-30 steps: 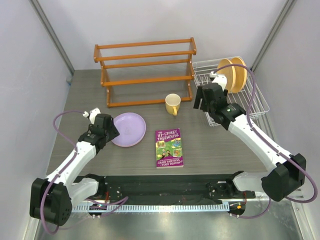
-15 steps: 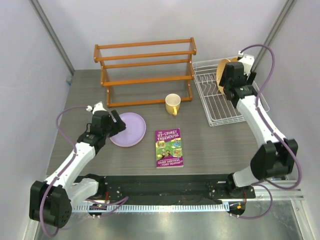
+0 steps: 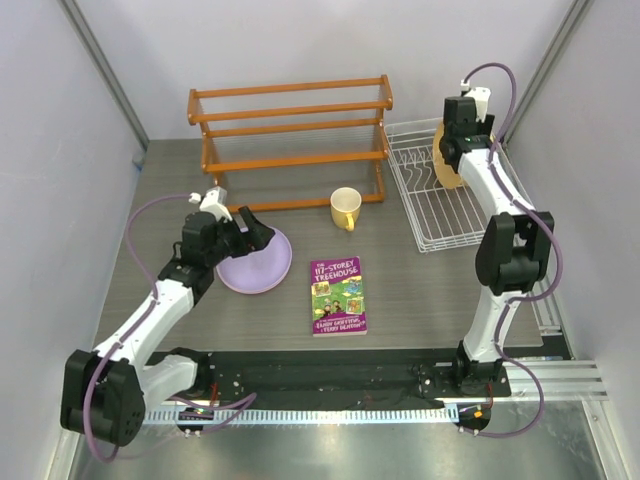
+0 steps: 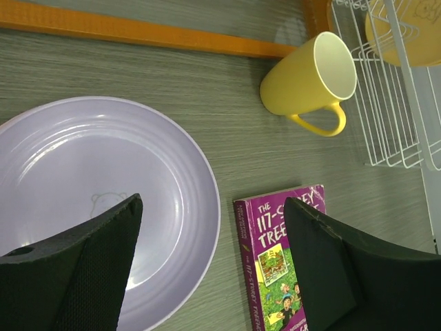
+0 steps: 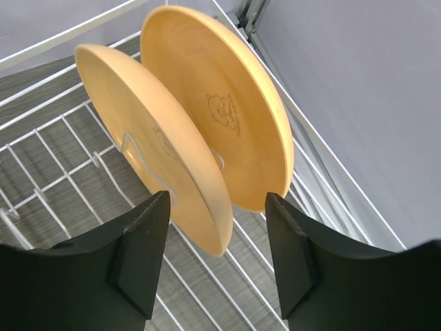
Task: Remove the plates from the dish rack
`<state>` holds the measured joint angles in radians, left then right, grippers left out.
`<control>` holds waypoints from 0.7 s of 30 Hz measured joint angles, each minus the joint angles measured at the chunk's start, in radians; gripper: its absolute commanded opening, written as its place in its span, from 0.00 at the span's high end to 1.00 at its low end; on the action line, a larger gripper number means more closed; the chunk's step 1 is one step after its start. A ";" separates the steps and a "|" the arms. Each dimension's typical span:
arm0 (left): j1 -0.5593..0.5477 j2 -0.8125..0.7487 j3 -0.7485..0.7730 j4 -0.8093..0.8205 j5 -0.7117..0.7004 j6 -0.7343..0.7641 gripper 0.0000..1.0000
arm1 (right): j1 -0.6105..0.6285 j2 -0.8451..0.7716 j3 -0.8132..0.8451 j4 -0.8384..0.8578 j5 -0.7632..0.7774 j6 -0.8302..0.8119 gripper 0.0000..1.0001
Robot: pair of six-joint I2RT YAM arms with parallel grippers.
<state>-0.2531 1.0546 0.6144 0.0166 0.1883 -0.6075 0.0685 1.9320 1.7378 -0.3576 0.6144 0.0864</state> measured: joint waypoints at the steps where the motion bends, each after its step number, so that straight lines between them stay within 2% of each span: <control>1: 0.000 0.009 0.000 0.005 0.004 0.007 0.16 | 0.000 0.014 0.016 0.001 0.007 -0.013 0.43; 2: 0.000 0.015 0.000 0.007 0.006 0.011 0.16 | 0.001 0.023 0.026 0.002 0.014 -0.025 0.44; 3: 0.000 0.023 0.000 0.010 0.007 0.015 0.16 | 0.001 0.030 0.030 0.003 0.020 -0.032 0.51; 5: 0.000 0.038 0.000 0.011 0.010 0.017 0.16 | 0.001 0.043 0.036 0.003 0.040 -0.058 0.56; 7: 0.000 0.050 0.000 0.011 0.012 0.018 0.16 | 0.001 0.055 0.037 0.005 0.056 -0.078 0.70; 10: 0.000 0.060 0.000 0.011 0.014 0.019 0.16 | 0.001 0.072 0.037 0.006 0.061 -0.098 0.82; 11: 0.000 0.061 0.000 0.011 0.014 0.019 0.16 | 0.002 0.076 0.037 0.006 0.061 -0.103 0.89; 15: 0.000 0.061 0.000 0.017 0.014 0.021 0.16 | 0.004 0.078 0.037 -0.010 0.072 -0.145 0.95; 21: 0.000 0.072 -0.002 0.035 0.014 0.021 0.16 | 0.031 0.078 0.035 -0.014 0.129 -0.187 0.97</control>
<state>-0.2531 1.1267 0.6121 0.0513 0.2020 -0.5861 0.0994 2.0098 1.7733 -0.3714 0.7437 -0.1009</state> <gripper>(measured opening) 0.835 0.095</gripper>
